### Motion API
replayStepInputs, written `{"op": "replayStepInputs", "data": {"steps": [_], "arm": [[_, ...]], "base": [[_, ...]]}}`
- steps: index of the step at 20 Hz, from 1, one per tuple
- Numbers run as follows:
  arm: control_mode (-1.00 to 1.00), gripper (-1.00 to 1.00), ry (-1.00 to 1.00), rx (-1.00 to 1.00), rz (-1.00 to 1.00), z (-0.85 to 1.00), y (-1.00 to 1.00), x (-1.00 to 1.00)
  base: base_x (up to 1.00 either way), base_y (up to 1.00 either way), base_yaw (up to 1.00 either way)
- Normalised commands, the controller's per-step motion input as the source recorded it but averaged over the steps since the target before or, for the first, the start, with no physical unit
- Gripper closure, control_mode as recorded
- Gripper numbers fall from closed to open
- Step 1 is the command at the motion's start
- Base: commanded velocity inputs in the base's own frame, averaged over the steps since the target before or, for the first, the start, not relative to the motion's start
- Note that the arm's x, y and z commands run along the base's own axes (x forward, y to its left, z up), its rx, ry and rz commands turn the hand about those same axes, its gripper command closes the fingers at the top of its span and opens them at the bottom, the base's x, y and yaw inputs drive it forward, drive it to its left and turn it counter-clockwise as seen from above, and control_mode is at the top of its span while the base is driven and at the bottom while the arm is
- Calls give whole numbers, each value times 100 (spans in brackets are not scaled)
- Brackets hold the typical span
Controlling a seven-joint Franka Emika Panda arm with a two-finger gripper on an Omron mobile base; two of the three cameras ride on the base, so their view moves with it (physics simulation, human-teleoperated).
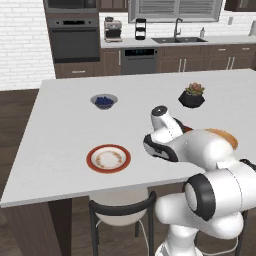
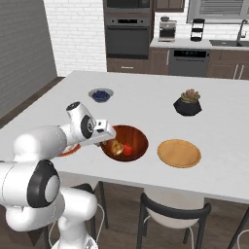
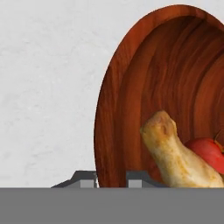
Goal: Pick the chicken drumstick and tomato from their plates and place them in the bowl. Then put the bowl in the fridge.
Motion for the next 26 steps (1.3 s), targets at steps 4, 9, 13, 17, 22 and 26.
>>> {"op": "replayStepInputs", "data": {"steps": [4,9,13,17,22,26], "arm": [[-100,100,14,0,15,94,-10,-9],[-100,100,5,-1,38,69,-1,-40],[-100,100,0,-4,46,36,-16,-61],[-100,100,-10,-7,47,30,-28,-95],[-100,100,-10,-13,42,24,-11,-92],[-100,100,-2,-16,31,25,0,-31]], "base": [[0,0,0],[0,0,0],[0,0,0],[0,0,0],[0,0,0],[0,0,0]]}}
